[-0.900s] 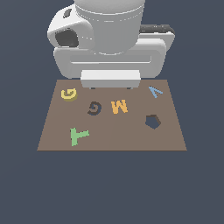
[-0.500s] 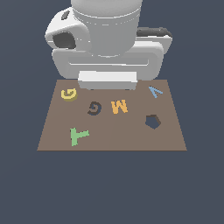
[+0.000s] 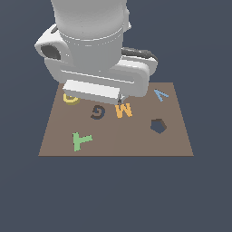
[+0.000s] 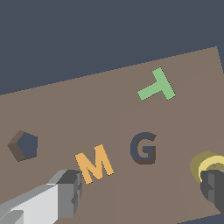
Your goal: Insert a designated object into the corresponding slot on a board.
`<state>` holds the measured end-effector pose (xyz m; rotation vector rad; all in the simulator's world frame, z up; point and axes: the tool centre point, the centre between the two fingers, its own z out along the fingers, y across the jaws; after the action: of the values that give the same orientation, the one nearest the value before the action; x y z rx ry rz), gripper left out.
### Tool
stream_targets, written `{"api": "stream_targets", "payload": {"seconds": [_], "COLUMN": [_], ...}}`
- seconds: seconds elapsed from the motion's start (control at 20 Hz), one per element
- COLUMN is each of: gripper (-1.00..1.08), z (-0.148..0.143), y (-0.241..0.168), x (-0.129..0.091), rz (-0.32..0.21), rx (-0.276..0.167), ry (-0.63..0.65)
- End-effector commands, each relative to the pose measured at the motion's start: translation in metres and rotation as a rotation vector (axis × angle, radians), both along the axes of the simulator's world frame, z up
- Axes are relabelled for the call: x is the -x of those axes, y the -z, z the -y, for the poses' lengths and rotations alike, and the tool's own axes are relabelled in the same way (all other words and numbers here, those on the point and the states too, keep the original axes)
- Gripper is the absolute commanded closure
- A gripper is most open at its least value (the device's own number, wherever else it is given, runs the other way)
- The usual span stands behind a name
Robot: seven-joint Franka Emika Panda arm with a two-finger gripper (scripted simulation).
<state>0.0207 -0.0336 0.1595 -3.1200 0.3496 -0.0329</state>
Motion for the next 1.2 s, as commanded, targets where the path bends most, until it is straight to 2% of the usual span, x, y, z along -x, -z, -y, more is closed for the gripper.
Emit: {"api": "stream_targets", "payload": {"seconds": [0.0,0.4,0.8,1.15], "gripper": [-0.92,-0.92,-0.92,-0.92], "z": [0.012,0.061,0.106,0.127], "y": [0.007,0.040,0.074,0.095], "x": [-0.001,0.007,0.035,0.060], "rz": [-0.001,-0.006,-0.011,-0.015], "rx": [0.000,-0.003,-0.006,-0.009], "ry": [0.079,0.429,0.803,1.029]}}
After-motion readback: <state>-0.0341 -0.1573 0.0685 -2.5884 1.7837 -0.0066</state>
